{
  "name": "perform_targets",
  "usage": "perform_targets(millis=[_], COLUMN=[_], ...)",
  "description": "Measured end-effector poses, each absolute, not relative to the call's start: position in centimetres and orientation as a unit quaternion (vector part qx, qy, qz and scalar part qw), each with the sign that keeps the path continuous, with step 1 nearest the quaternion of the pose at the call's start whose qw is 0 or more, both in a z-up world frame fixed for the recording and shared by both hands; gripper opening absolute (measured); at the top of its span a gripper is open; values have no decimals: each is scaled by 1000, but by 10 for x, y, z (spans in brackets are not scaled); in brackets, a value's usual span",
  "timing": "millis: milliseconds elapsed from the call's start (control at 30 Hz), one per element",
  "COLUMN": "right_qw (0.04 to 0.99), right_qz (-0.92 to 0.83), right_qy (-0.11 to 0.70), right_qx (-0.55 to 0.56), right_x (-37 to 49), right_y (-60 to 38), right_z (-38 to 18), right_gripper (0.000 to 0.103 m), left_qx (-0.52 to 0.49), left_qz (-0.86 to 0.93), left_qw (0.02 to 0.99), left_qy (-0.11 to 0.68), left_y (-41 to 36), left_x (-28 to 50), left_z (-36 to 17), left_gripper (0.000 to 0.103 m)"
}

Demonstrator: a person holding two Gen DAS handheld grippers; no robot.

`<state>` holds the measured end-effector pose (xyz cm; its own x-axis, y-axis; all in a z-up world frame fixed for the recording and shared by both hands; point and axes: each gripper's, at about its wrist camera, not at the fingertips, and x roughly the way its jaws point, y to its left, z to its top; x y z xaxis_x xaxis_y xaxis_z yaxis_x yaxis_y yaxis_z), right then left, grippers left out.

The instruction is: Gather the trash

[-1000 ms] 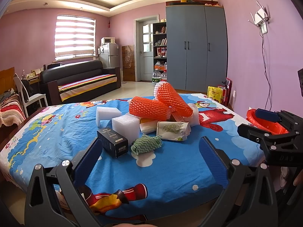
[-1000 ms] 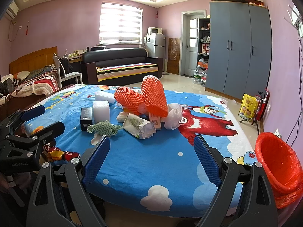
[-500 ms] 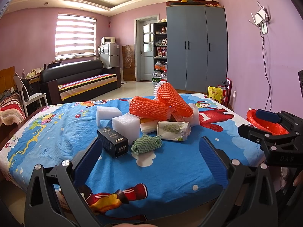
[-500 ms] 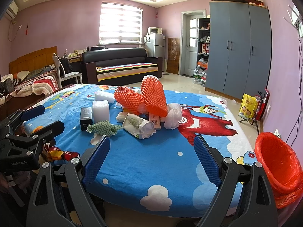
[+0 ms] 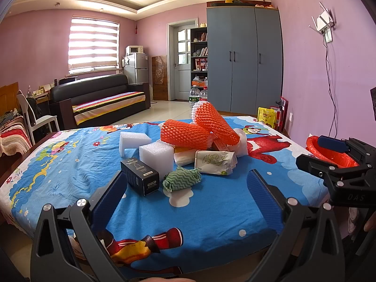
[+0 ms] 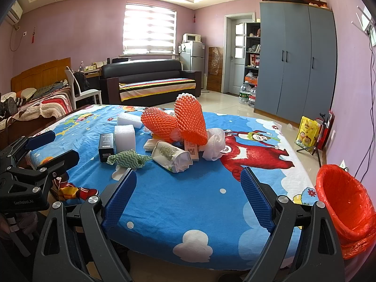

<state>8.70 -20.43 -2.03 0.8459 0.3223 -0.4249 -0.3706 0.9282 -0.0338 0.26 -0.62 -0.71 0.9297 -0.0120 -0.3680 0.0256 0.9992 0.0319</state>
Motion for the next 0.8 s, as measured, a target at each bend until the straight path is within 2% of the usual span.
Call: perform_targets(millis=[800], right_qw=[959], right_qz=[180], right_qy=[210], right_qx=[-58], right_x=[87], right_y=[-204], right_z=[-20], right_gripper=[84], left_qx=[14], left_qz=[-9], left_qw=[982], left_qy=[188], left_y=[-6], left_x=[3], left_z=[-8], left_gripper=[98])
